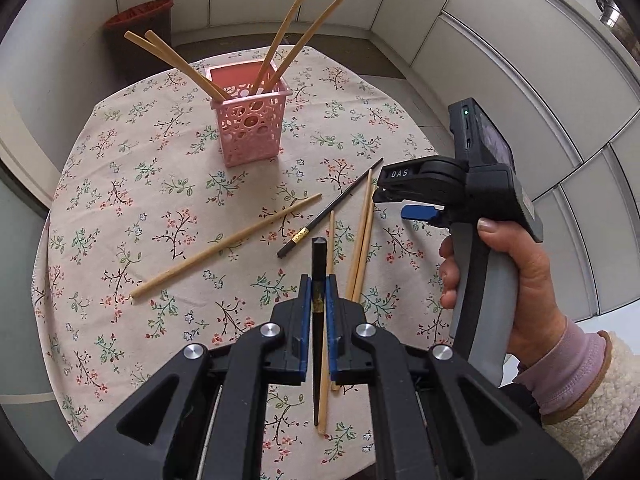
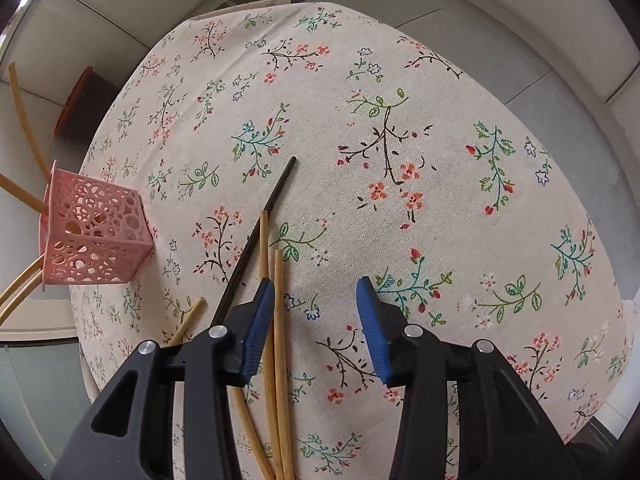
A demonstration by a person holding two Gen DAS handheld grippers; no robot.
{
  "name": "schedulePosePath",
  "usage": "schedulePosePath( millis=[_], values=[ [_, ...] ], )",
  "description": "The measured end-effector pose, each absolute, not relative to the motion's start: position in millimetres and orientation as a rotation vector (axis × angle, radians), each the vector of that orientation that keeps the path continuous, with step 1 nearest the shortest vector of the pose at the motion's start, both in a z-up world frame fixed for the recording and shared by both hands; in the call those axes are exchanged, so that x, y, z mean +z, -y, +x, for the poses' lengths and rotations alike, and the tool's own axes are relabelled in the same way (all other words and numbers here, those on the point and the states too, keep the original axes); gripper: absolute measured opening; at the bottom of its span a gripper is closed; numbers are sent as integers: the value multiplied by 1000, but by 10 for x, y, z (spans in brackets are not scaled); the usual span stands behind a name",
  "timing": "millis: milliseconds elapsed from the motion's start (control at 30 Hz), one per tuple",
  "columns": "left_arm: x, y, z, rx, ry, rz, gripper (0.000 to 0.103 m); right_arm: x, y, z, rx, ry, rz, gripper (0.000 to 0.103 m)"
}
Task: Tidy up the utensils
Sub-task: 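Grasp a wooden chopstick with the right gripper while the left gripper lifts its chopstick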
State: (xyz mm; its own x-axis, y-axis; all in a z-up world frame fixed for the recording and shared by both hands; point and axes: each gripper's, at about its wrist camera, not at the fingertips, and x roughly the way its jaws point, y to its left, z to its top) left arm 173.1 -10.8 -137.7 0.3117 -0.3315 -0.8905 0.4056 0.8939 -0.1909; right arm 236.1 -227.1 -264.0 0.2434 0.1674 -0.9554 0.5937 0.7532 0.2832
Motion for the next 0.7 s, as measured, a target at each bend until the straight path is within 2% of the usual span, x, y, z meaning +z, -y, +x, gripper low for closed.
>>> schedulePosePath(
  millis=[300, 367, 400, 433, 567, 700],
  values=[
    [-1341, 38, 1739, -469, -1148, 66, 6, -2620, 1898, 2517, -417, -1341, 407, 42],
    [-1327, 35, 1730, -464, -1144, 65, 6, -2606, 1851, 2475, -394, -1312, 379, 31],
    [-1321, 34, 1731, -462, -1143, 64, 6, -2601, 1859, 2450, -374, -1307, 390, 13],
    [-1312, 32, 1729, -459, -1139, 63, 6, -2602, 1892, 2418, -344, -1304, 429, 8],
    [-1262, 39, 1704, -458, -1125, 46, 6, -2567, 2078, 2202, -269, -1232, 540, 5],
    [-1154, 88, 1624, -461, -1088, 55, 6, -2191, 2096, 1898, -208, -1068, 501, 5]
  ],
)
